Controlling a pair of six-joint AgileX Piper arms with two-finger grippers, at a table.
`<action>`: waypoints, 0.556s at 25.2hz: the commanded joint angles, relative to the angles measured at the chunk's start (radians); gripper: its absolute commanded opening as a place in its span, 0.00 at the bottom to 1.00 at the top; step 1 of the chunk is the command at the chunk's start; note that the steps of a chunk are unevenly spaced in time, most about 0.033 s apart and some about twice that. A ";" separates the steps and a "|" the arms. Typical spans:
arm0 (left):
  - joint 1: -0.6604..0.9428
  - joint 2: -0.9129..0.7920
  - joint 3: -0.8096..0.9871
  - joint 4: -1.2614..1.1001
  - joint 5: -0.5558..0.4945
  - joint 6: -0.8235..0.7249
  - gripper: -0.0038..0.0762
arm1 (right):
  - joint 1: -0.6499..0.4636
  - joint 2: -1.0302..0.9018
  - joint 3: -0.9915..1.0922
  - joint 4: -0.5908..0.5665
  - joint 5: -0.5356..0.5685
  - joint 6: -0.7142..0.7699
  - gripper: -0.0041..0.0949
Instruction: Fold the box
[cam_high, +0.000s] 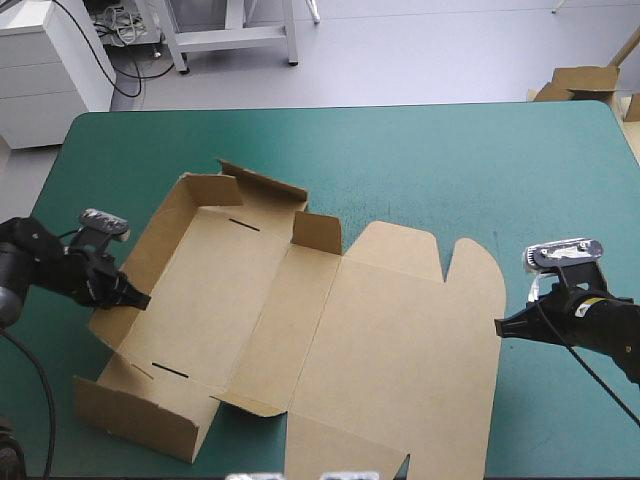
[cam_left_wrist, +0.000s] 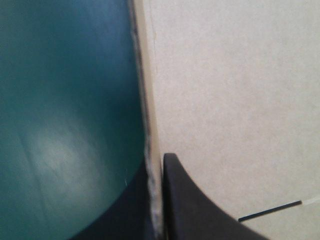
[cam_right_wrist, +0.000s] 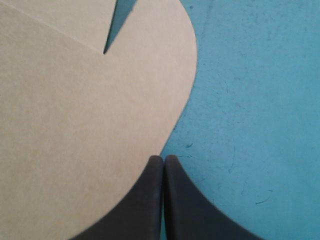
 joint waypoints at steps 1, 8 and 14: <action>-0.212 -0.020 -0.097 0.167 -0.123 -0.069 0.04 | -0.008 -0.009 -0.024 0.001 -0.047 -0.005 0.02; -0.639 0.047 -0.171 0.735 -0.374 -0.352 0.04 | -0.008 -0.009 -0.024 0.001 -0.025 -0.005 0.02; -0.828 0.109 -0.191 0.925 -0.473 -0.406 0.04 | -0.008 -0.009 -0.024 0.001 -0.017 -0.005 0.02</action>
